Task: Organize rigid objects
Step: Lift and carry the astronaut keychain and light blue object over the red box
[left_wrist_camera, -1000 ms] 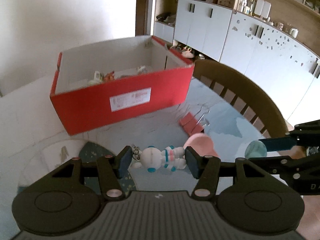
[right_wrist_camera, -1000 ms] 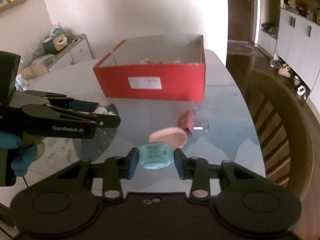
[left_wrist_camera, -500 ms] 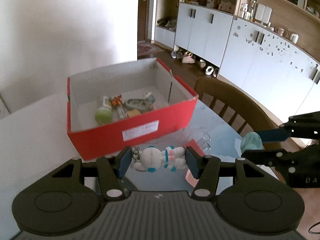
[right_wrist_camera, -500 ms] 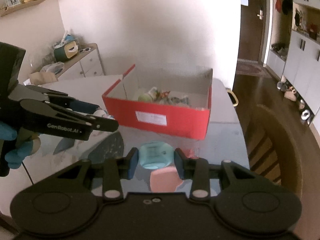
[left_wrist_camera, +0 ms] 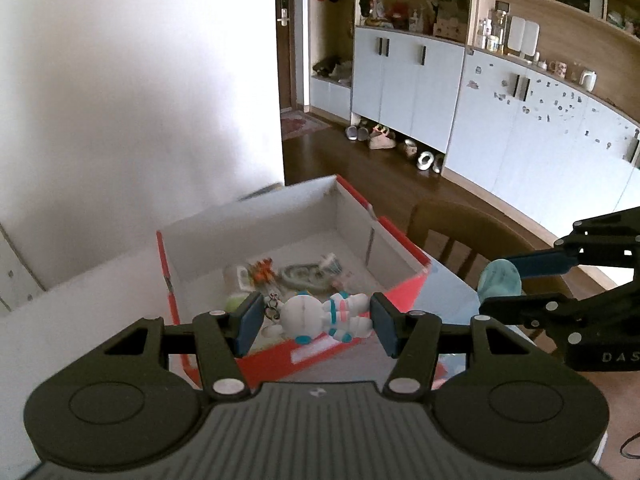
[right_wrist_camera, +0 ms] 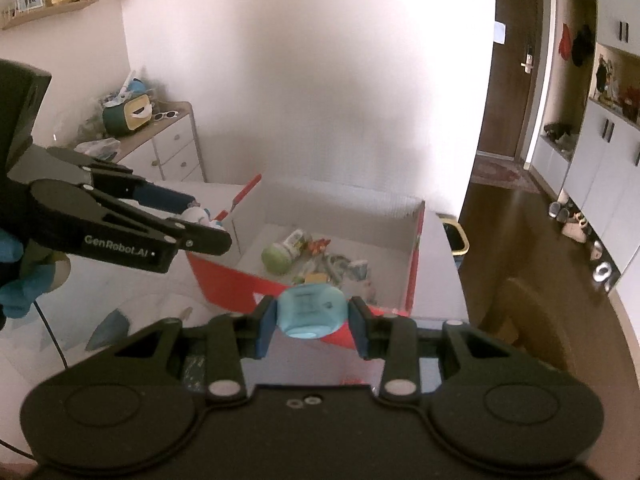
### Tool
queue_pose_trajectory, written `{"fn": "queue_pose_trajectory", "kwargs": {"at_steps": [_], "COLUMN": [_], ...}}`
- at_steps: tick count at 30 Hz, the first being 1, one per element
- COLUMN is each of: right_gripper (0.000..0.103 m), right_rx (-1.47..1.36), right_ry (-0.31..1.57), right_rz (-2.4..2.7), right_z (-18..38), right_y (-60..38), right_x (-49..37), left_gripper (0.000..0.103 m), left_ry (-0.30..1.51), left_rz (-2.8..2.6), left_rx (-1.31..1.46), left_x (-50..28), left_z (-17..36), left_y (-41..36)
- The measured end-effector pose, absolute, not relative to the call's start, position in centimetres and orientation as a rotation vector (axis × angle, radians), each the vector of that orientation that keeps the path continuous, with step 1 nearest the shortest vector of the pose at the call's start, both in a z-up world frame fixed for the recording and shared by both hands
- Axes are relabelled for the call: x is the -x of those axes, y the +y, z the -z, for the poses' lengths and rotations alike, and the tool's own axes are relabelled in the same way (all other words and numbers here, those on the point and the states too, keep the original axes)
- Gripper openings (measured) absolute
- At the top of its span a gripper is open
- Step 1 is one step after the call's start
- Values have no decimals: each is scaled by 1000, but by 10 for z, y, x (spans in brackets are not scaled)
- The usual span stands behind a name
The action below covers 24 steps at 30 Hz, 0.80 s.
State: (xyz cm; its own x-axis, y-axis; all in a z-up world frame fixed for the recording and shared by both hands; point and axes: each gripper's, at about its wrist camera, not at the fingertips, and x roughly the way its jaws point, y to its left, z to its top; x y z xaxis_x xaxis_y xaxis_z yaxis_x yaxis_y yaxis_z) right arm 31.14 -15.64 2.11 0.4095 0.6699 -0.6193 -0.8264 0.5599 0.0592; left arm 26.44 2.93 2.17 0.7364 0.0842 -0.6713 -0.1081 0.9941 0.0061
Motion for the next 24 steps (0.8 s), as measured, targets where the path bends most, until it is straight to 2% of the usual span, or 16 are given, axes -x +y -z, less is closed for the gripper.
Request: {"fn": "queue_pose_trajectory", "kwargs": {"at_steps": [12, 24], "right_gripper": [38, 38], "right_rx": [300, 349], "right_ry": [644, 708], "right_rz": [-920, -895], "right_z": [-10, 33], "right_y": [-109, -53], "right_x": [-352, -387], "left_gripper": [58, 58], "left_ry": [759, 788], "left_rz": [-146, -177], "left_rx": [34, 12], "left_x": [-316, -376], "left_z": [-18, 14], "left_y": [77, 110]}}
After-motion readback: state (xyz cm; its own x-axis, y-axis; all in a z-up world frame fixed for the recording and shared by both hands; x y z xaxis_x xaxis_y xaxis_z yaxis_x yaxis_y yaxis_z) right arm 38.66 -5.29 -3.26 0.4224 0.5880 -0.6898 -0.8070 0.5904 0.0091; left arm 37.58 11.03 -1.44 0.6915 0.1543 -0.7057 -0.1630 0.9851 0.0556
